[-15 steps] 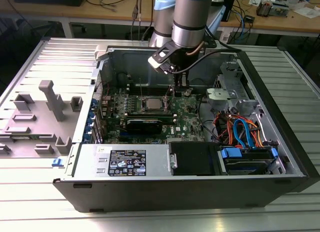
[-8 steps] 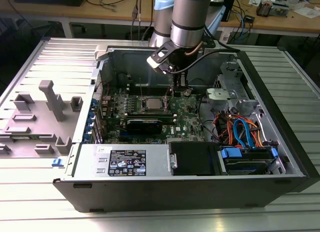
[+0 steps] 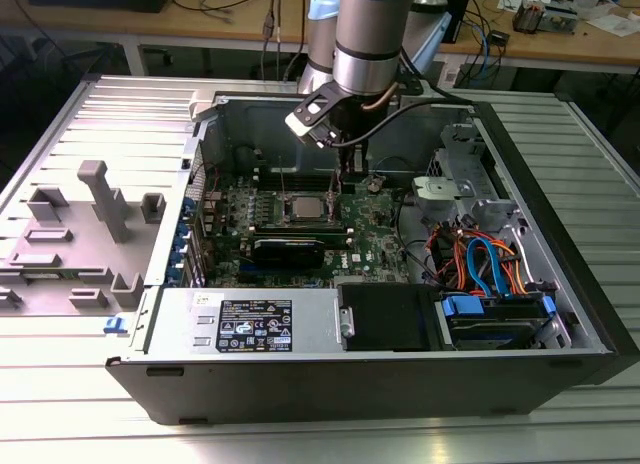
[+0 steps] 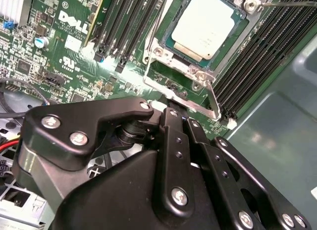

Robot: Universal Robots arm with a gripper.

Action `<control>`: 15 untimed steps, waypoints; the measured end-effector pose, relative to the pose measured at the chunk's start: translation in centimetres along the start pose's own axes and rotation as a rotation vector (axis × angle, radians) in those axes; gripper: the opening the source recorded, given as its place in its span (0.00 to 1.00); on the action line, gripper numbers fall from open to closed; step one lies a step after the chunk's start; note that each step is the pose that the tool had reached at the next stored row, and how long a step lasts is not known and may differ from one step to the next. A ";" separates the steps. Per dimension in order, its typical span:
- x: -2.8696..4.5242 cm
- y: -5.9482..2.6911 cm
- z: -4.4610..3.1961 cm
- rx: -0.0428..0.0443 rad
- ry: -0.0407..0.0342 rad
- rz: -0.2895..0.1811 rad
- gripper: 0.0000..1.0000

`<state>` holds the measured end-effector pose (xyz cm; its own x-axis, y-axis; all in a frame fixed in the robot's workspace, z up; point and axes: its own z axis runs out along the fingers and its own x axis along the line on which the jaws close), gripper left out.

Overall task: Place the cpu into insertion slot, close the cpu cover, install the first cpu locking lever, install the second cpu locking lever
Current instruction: 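Close the cpu cover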

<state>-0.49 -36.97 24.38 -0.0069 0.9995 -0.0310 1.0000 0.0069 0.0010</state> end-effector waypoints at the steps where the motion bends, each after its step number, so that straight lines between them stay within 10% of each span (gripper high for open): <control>1: 0.00 -0.07 0.00 -0.0001 0.0000 0.000 0.11; 15: 0.00 -0.83 0.00 0.0000 -0.0001 0.000 0.11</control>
<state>-1.32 -36.97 24.39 -0.0069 0.9995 -0.0311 1.0000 0.0069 0.0010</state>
